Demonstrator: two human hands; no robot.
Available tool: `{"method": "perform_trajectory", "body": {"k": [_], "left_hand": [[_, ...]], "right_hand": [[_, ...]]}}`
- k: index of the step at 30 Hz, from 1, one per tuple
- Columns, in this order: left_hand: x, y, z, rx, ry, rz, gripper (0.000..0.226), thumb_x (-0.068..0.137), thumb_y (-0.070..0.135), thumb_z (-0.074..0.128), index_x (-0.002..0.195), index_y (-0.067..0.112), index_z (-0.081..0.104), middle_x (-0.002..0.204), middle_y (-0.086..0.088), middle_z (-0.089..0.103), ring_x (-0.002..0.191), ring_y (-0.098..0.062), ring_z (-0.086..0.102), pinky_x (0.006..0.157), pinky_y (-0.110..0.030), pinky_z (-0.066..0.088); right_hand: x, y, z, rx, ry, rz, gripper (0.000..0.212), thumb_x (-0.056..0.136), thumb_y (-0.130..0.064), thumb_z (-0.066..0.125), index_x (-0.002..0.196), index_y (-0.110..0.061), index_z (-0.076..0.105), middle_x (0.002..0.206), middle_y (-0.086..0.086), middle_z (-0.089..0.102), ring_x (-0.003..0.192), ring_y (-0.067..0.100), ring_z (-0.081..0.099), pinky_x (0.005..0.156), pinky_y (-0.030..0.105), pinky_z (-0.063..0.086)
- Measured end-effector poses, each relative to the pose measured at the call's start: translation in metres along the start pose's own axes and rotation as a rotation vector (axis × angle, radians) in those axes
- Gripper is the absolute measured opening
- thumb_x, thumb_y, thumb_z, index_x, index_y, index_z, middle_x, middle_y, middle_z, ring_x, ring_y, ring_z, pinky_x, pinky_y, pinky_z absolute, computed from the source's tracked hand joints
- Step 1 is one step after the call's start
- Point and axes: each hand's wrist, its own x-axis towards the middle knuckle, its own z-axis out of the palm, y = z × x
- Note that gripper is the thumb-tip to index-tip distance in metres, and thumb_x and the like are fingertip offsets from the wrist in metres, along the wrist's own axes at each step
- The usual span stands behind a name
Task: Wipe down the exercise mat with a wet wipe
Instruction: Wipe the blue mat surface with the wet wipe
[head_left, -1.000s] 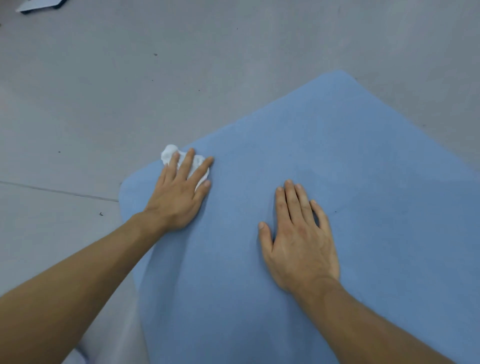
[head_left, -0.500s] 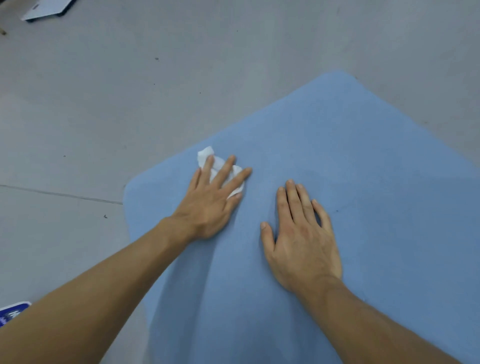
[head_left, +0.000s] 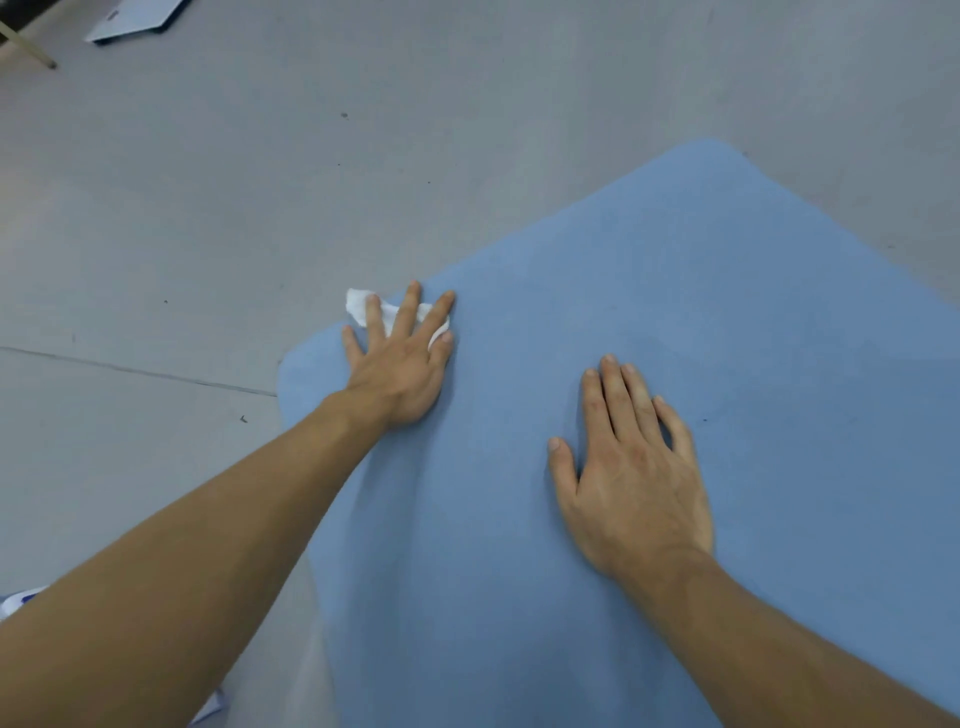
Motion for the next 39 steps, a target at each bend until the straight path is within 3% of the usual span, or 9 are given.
{"method": "perform_trajectory", "body": {"k": [3,7,12,17,20,24,31,36,39], "left_hand": [[0.011,0.039,-0.003,0.024,-0.035,0.036,0.052,0.109,0.05,0.015,0.158,0.054,0.0,0.17,0.013,-0.015,0.155,-0.037,-0.019,0.12,-0.064,-0.01],[-0.011,0.074,0.01,0.093,-0.032,0.231,0.054,0.108,0.051,0.012,0.16,0.049,-0.001,0.171,0.012,-0.015,0.154,-0.037,-0.021,0.12,-0.065,-0.006],[-0.057,0.039,0.019,0.174,-0.036,0.418,0.057,0.102,0.056,0.002,0.158,0.053,-0.008,0.169,0.018,-0.018,0.156,-0.028,-0.019,0.125,-0.055,-0.003],[-0.054,-0.007,0.012,0.141,0.023,0.261,0.058,0.1,0.057,0.001,0.158,0.052,-0.001,0.17,0.018,-0.008,0.158,-0.025,-0.01,0.126,-0.046,0.002],[-0.023,0.011,0.012,0.039,0.066,0.128,0.053,0.108,0.049,0.015,0.16,0.049,0.005,0.172,0.014,-0.004,0.157,-0.031,-0.009,0.125,-0.049,0.0],[0.029,0.057,0.005,0.002,0.049,0.09,0.054,0.109,0.047,0.016,0.162,0.044,0.005,0.172,0.004,-0.006,0.156,-0.036,-0.011,0.126,-0.052,-0.003],[0.054,0.128,0.003,0.06,-0.016,0.326,0.056,0.11,0.045,0.017,0.164,0.038,0.003,0.172,0.005,-0.01,0.157,-0.029,-0.014,0.127,-0.045,-0.006],[0.036,0.098,0.001,0.108,-0.037,0.602,0.055,0.111,0.041,0.021,0.163,0.037,0.007,0.172,0.007,-0.006,0.158,-0.02,-0.01,0.128,-0.04,0.0],[0.008,0.075,0.008,0.104,-0.022,0.66,0.056,0.11,0.042,0.022,0.164,0.035,0.009,0.172,0.009,-0.005,0.158,-0.016,-0.008,0.128,-0.037,0.004]], "right_hand": [[0.0,0.0,-0.001,-0.014,0.002,0.007,0.077,0.098,-0.053,0.015,0.164,-0.013,0.015,0.173,0.002,0.007,0.159,0.015,0.001,0.127,0.039,0.007],[-0.001,-0.001,-0.003,-0.012,0.005,0.012,0.077,0.098,-0.052,0.016,0.164,-0.013,0.017,0.172,0.003,0.009,0.159,0.016,0.003,0.127,0.039,0.008],[0.0,0.0,-0.001,0.01,0.01,0.007,0.076,0.099,-0.052,0.017,0.164,-0.013,0.016,0.172,0.003,0.008,0.159,0.016,0.002,0.128,0.038,0.006],[0.0,0.001,0.001,0.021,0.003,-0.002,0.076,0.099,-0.052,0.016,0.164,-0.014,0.012,0.173,0.003,0.004,0.159,0.015,-0.002,0.128,0.038,0.003],[0.001,0.001,0.0,0.029,0.009,-0.001,0.076,0.099,-0.052,0.015,0.164,-0.014,0.012,0.173,0.003,0.004,0.159,0.015,-0.003,0.128,0.038,0.002],[0.001,0.001,0.0,0.046,0.012,-0.003,0.076,0.099,-0.052,0.017,0.164,-0.013,0.013,0.173,0.003,0.005,0.159,0.016,-0.002,0.128,0.038,0.001],[0.001,0.002,0.001,0.055,0.013,0.0,0.075,0.1,-0.051,0.018,0.164,-0.012,0.011,0.173,0.004,0.003,0.159,0.016,-0.002,0.128,0.04,0.003],[0.001,0.002,0.002,0.076,0.021,-0.002,0.075,0.1,-0.05,0.023,0.164,-0.012,0.013,0.173,0.004,0.005,0.159,0.016,-0.001,0.128,0.04,0.004],[0.001,0.002,0.003,0.075,0.027,0.0,0.075,0.1,-0.05,0.026,0.164,-0.012,0.015,0.173,0.005,0.007,0.159,0.017,0.002,0.128,0.04,0.005]]}}
